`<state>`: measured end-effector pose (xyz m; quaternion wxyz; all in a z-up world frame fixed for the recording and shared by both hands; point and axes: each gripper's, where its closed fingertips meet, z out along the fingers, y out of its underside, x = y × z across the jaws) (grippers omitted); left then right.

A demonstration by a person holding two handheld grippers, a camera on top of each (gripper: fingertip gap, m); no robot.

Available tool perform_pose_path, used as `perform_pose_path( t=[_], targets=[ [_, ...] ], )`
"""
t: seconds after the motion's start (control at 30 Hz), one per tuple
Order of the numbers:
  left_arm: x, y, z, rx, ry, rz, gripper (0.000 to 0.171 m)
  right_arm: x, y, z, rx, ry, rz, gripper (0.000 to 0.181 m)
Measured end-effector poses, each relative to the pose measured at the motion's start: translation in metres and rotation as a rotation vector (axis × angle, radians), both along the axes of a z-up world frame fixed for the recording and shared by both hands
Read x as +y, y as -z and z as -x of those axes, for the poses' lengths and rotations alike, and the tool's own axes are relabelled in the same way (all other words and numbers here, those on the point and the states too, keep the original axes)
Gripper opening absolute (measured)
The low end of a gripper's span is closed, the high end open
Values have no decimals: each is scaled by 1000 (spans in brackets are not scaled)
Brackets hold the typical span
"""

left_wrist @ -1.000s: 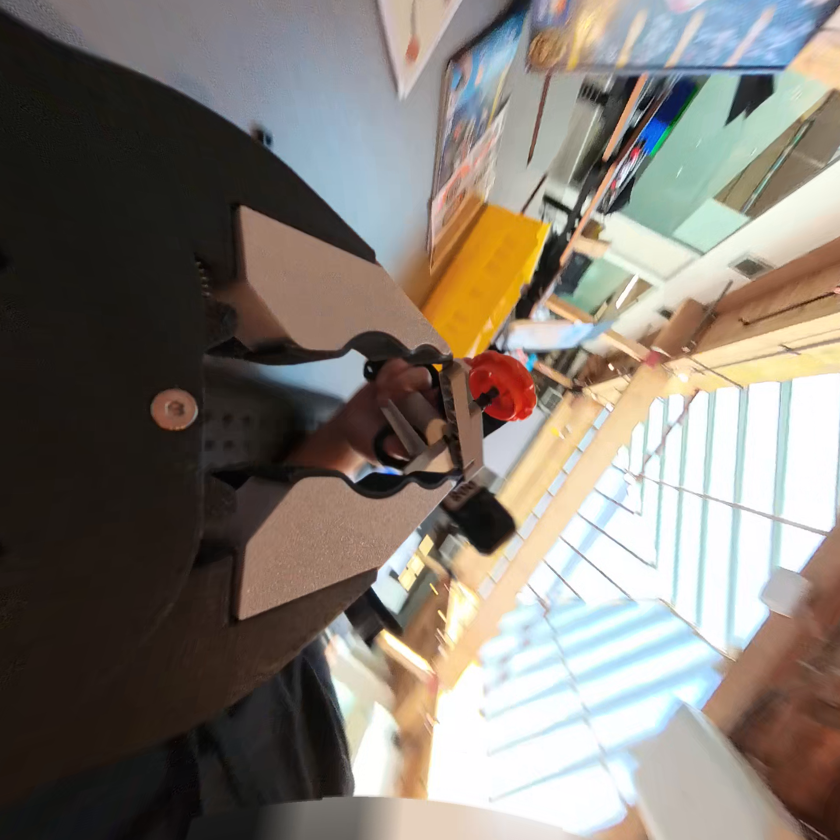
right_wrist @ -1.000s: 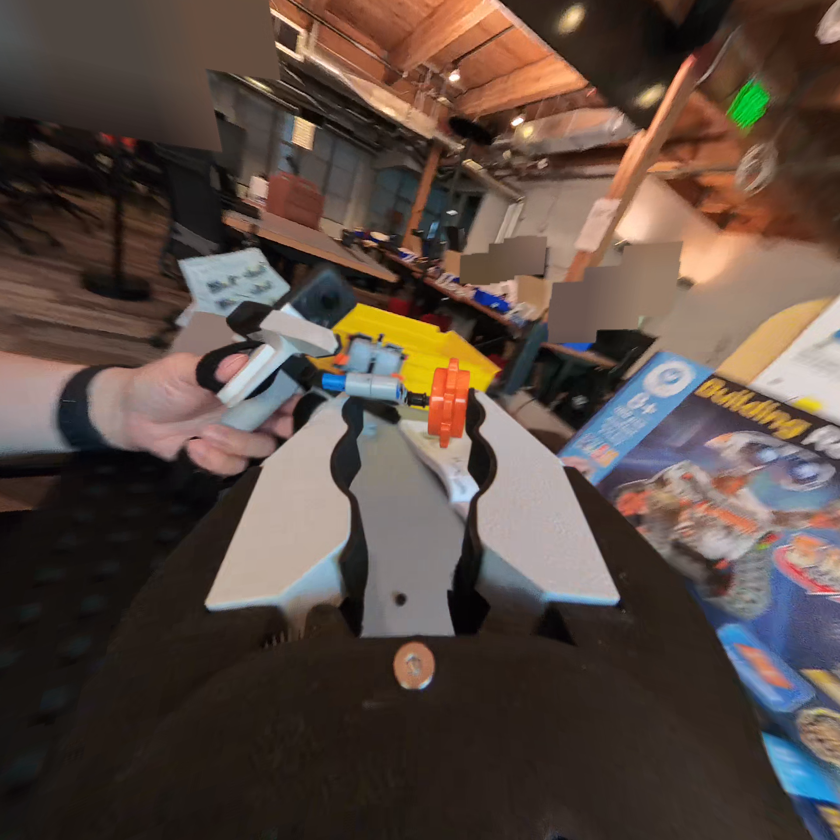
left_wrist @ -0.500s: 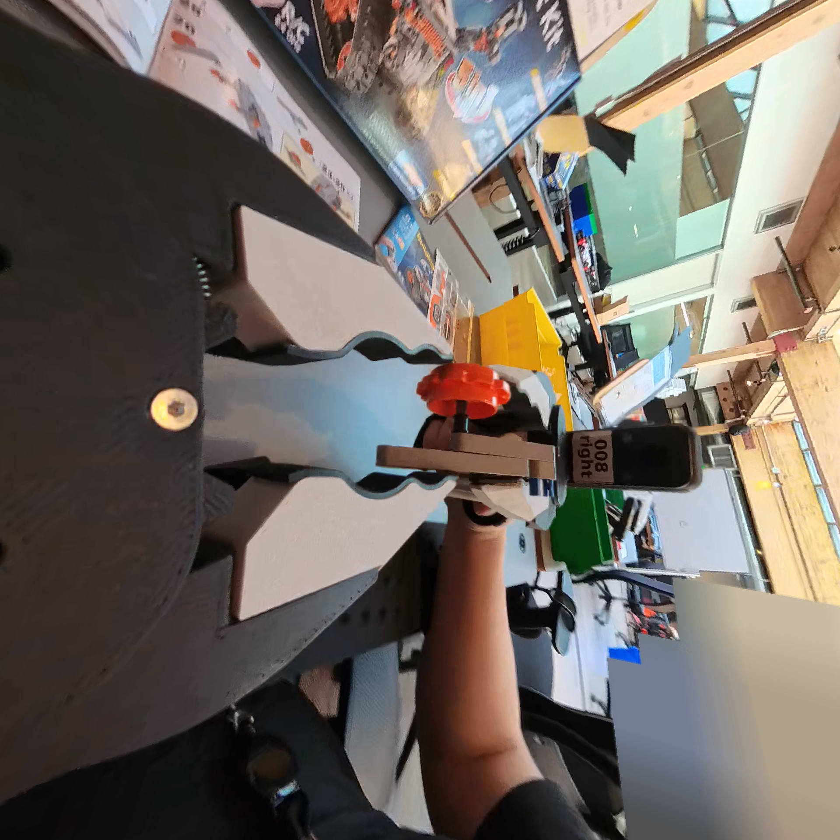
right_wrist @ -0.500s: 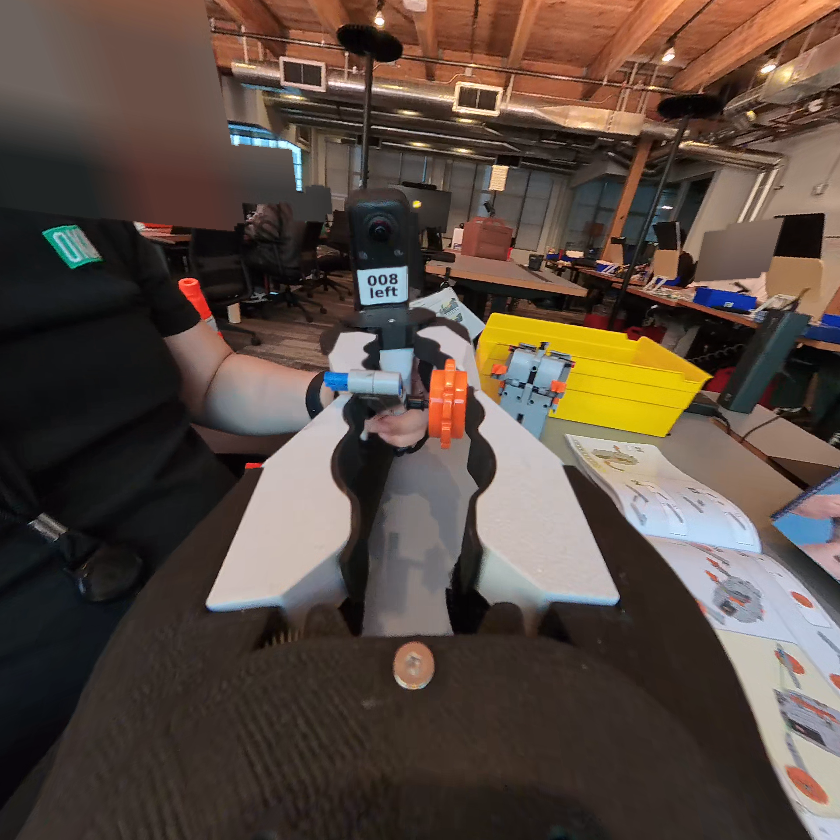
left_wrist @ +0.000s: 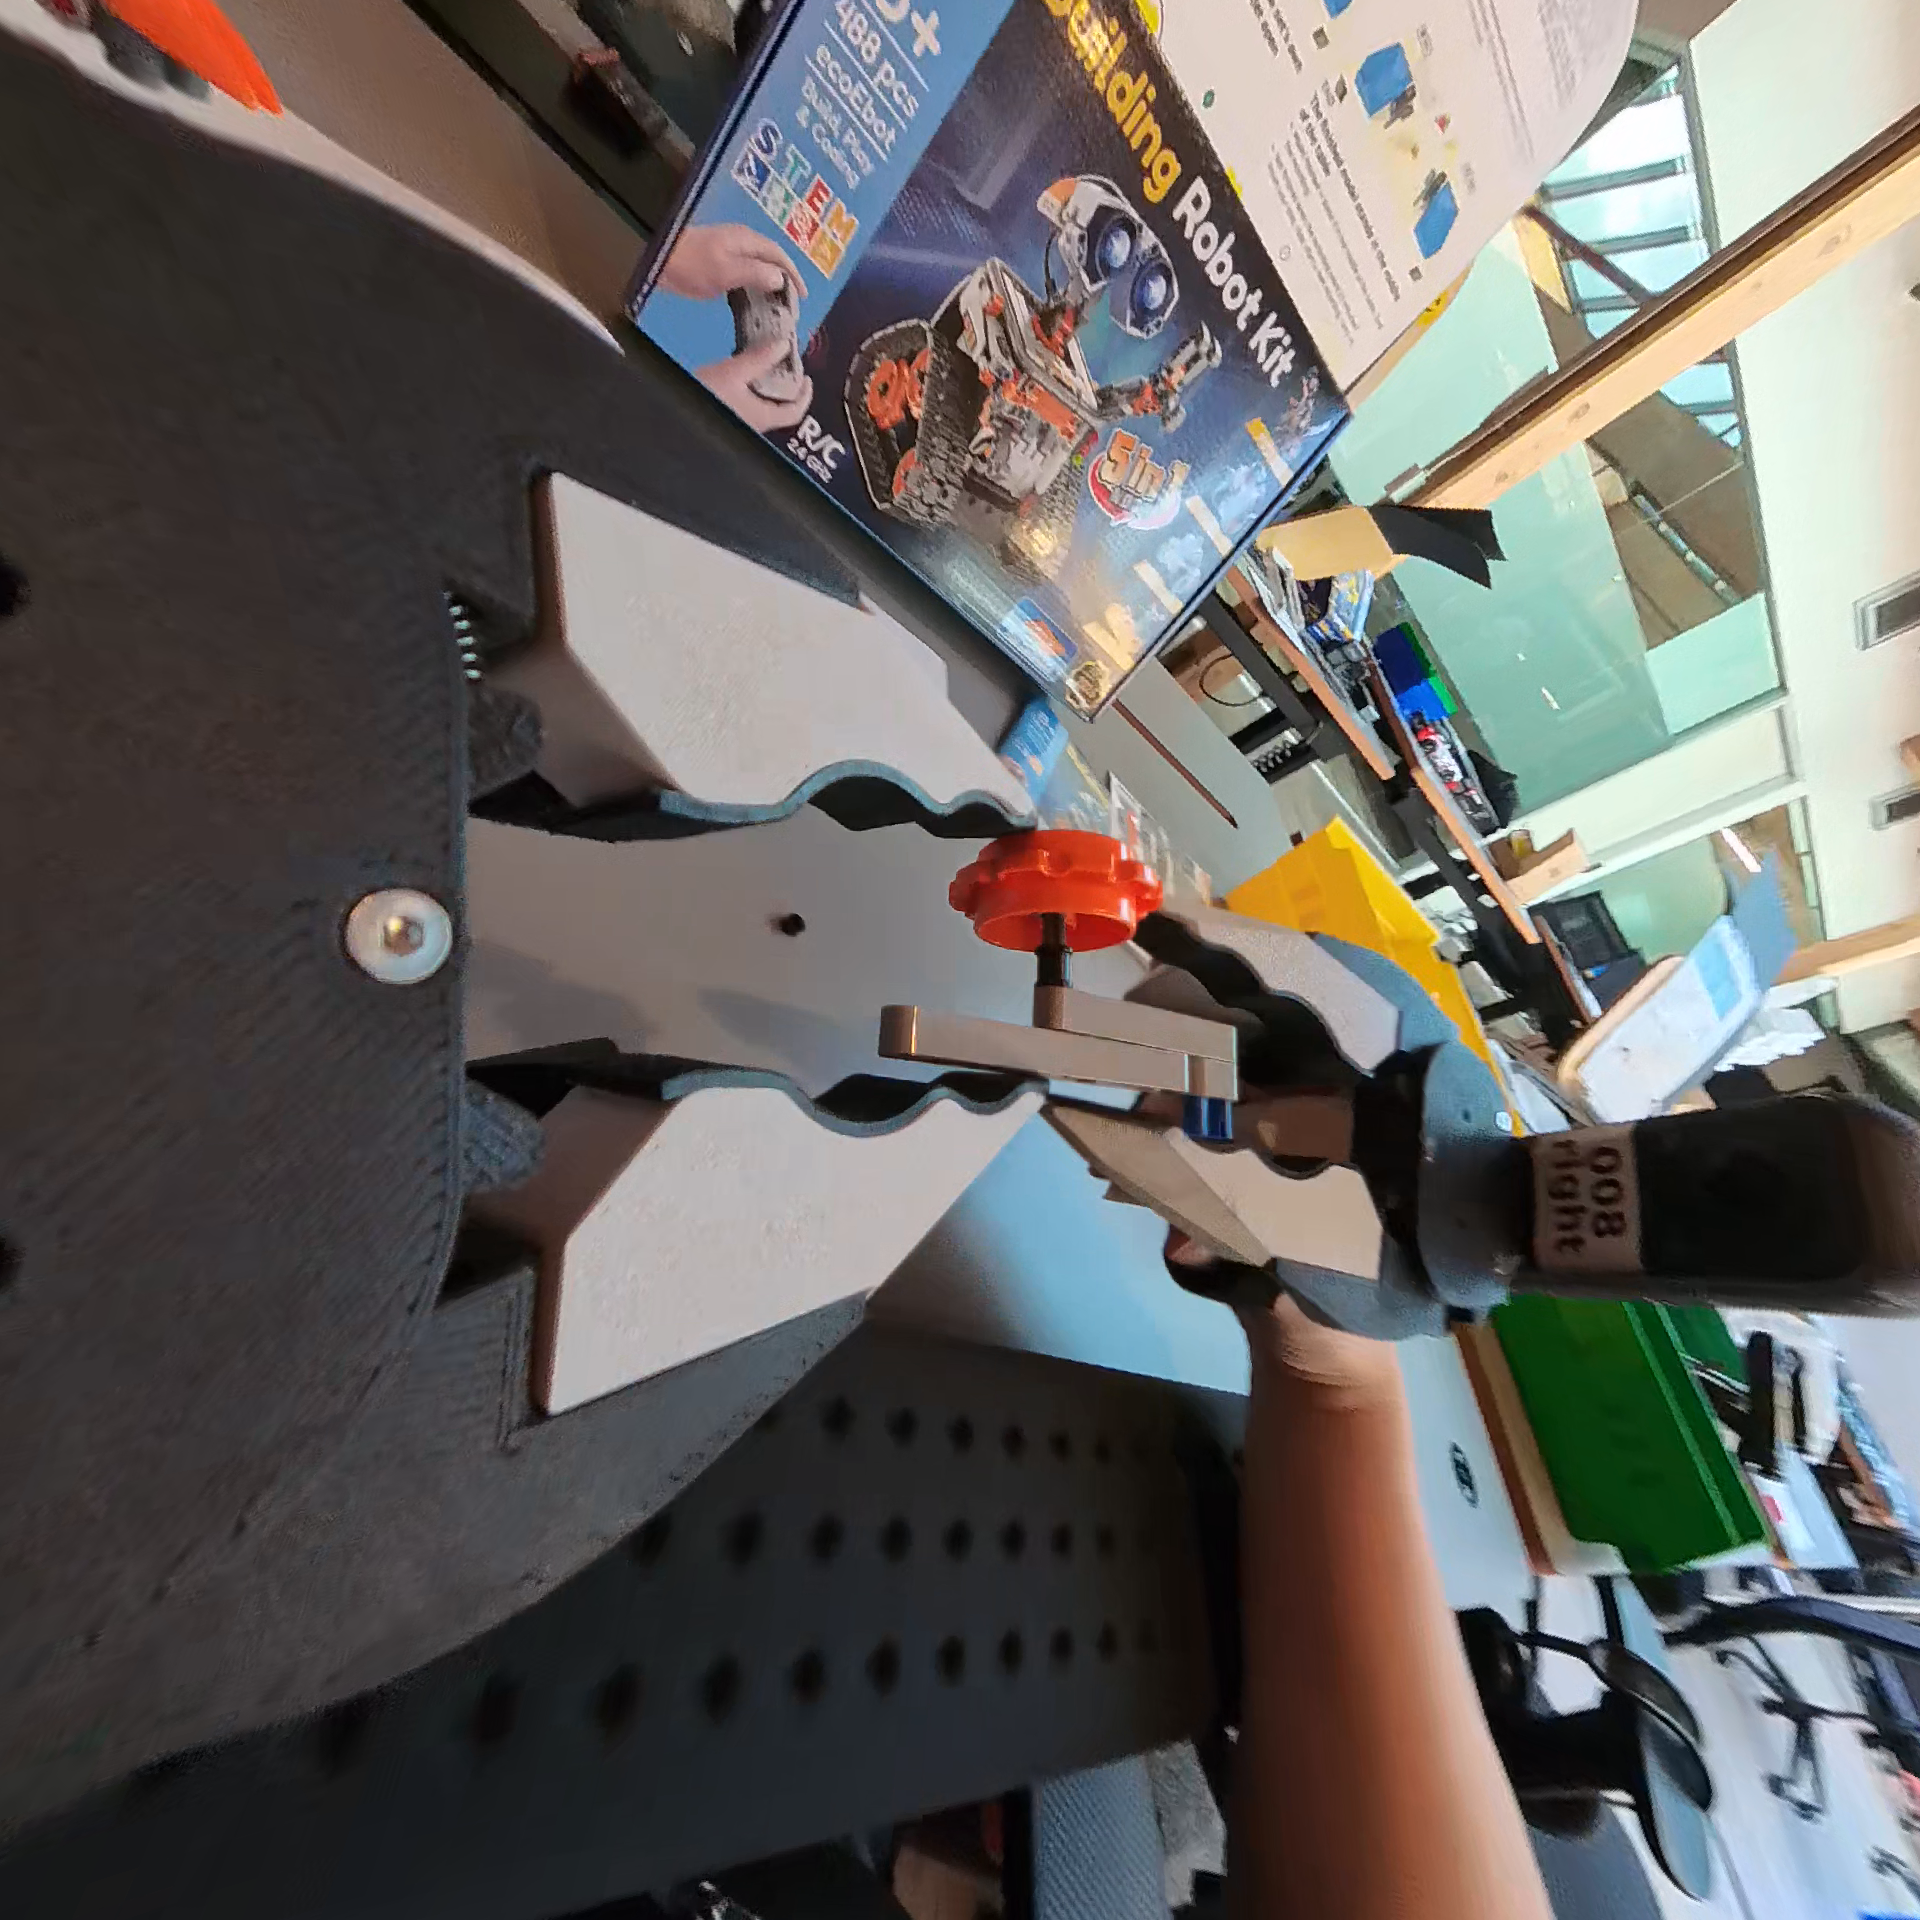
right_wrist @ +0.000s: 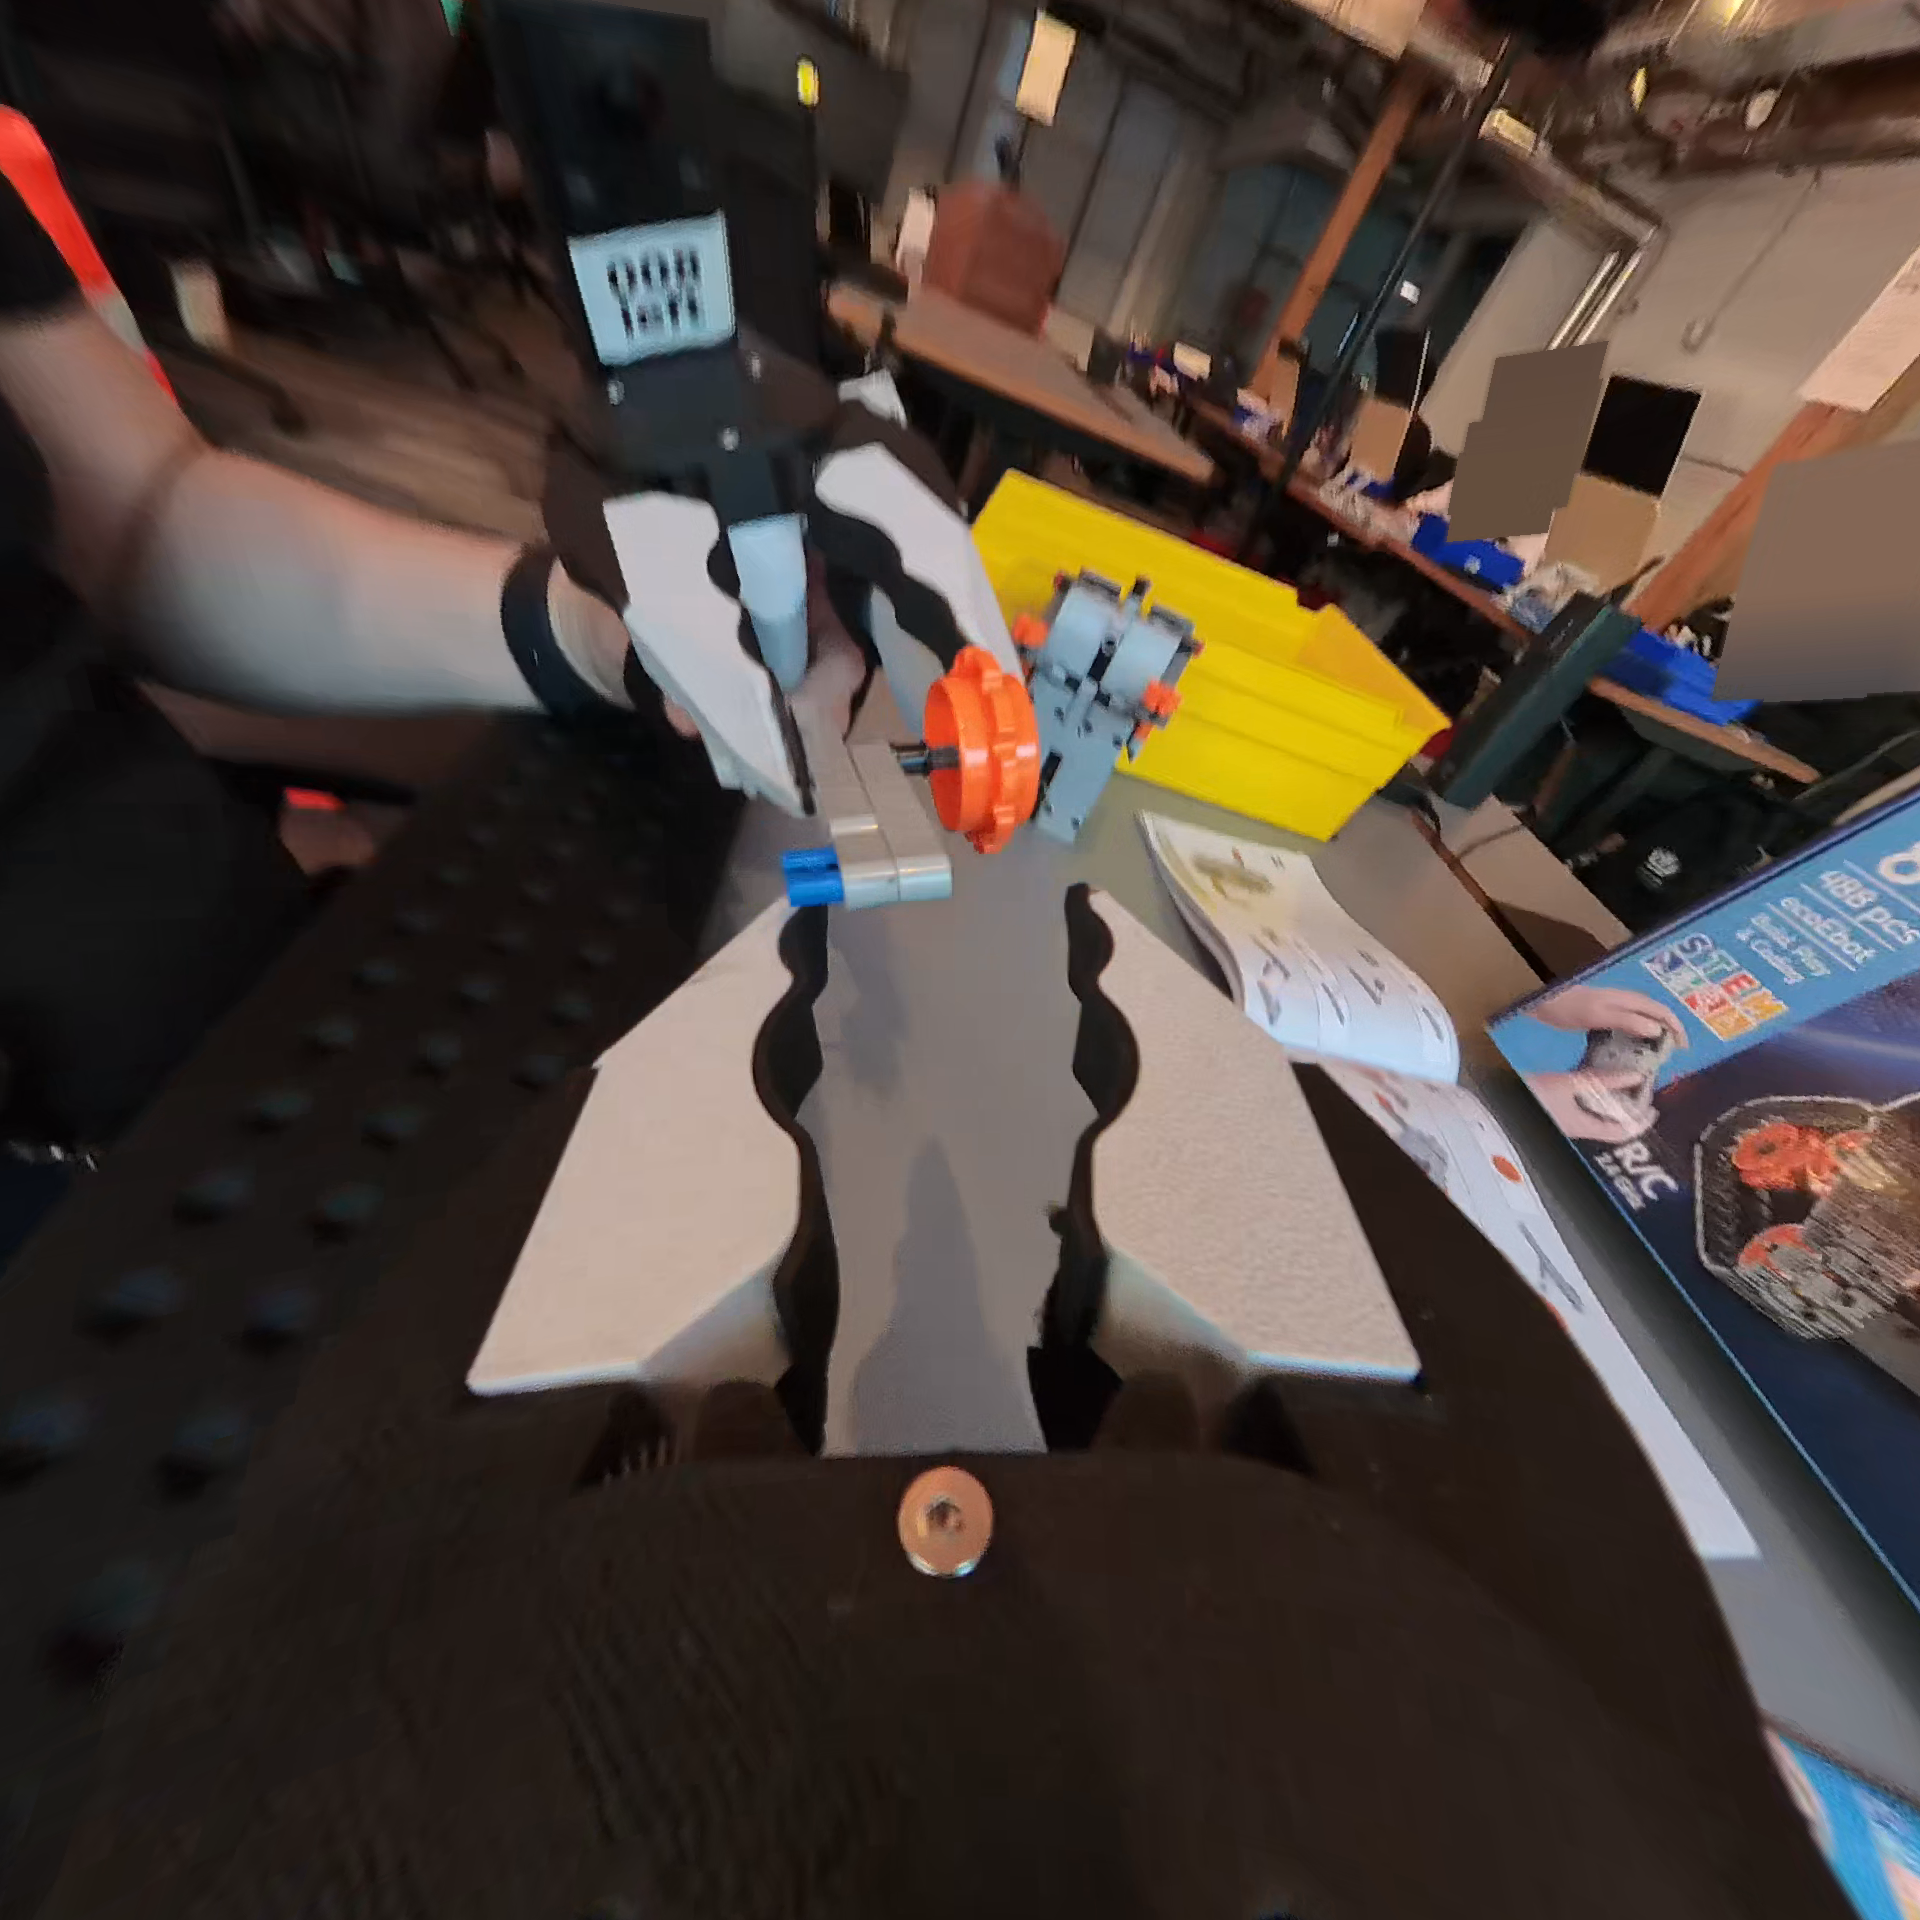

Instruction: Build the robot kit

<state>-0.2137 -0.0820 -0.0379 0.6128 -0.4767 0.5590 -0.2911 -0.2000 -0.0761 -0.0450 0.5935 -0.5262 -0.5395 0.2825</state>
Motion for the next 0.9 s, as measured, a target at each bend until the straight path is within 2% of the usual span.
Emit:
perform_pose_path(
  t=[0.23,0.33,0.47,0.57,0.9],
  targets=[
    [8,32,-1,192,-74,-114,44,8,33,3,-215,114,-117,69],
    [2,42,-5,240,-56,-141,44,4,33,11,-226,101,-178,64],
    [0,46,-9,259,-65,-193,44,2,41,10,-324,106,-227,44],
    [-1,46,-9,255,-55,-190,43,1,41,11,-336,120,-276,44],
    [-3,60,-12,288,-9,-151,45,0,59,12,-390,105,-112,44]
  ],
)
